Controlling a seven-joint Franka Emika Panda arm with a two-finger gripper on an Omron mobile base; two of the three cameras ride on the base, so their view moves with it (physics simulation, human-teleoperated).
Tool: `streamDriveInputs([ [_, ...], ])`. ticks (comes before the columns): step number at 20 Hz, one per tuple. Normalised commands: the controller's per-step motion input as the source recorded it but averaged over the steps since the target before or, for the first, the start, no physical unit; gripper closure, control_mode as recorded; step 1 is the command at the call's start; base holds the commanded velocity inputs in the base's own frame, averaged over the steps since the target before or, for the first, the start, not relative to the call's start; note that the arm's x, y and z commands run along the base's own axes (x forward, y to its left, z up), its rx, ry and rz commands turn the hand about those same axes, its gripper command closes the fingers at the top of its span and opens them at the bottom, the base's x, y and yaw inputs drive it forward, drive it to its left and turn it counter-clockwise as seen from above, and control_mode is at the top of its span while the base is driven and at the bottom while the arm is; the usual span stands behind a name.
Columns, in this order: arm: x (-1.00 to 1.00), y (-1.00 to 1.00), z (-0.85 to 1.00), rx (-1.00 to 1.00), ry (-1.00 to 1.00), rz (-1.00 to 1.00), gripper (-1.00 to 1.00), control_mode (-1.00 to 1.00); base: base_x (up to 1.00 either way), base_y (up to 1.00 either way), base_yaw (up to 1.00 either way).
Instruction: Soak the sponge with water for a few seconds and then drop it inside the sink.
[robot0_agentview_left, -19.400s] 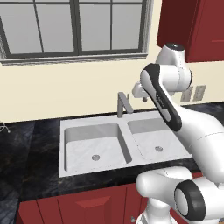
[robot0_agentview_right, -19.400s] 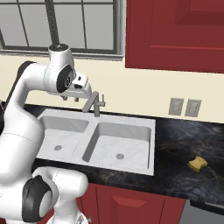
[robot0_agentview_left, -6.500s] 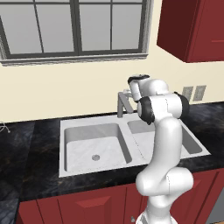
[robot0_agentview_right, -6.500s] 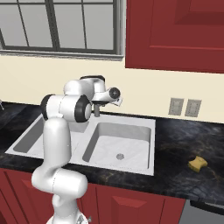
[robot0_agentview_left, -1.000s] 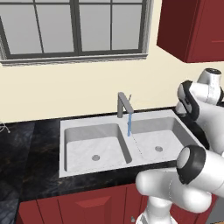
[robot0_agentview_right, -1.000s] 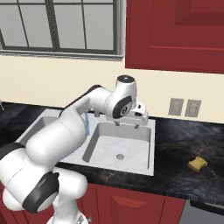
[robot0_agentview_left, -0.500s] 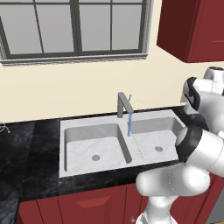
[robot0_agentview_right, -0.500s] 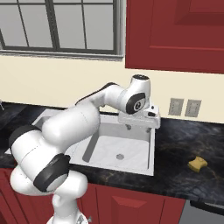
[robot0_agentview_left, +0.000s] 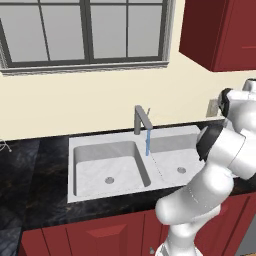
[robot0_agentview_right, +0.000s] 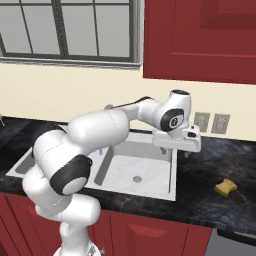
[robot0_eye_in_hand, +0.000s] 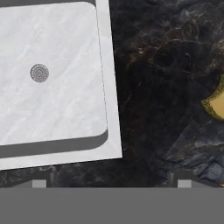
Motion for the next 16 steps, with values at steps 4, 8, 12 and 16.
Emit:
streamDriveInputs([
  [4,0.0,-0.36,-0.01,0.0,-0.04,0.0,-1.0,-1.0,0.0,0.0,0.0],
  [8,0.0,-0.26,0.0,0.0,-0.04,0.0,-1.0,-1.0,0.0,0.0,0.0],
  [12,0.0,-0.25,-0.04,0.0,-0.01,0.0,-1.0,-1.0,0.0,0.0,0.0],
  [16,0.03,-0.34,-0.37,0.0,0.0,0.0,-1.0,-1.0,0.0,0.0,0.0],
])
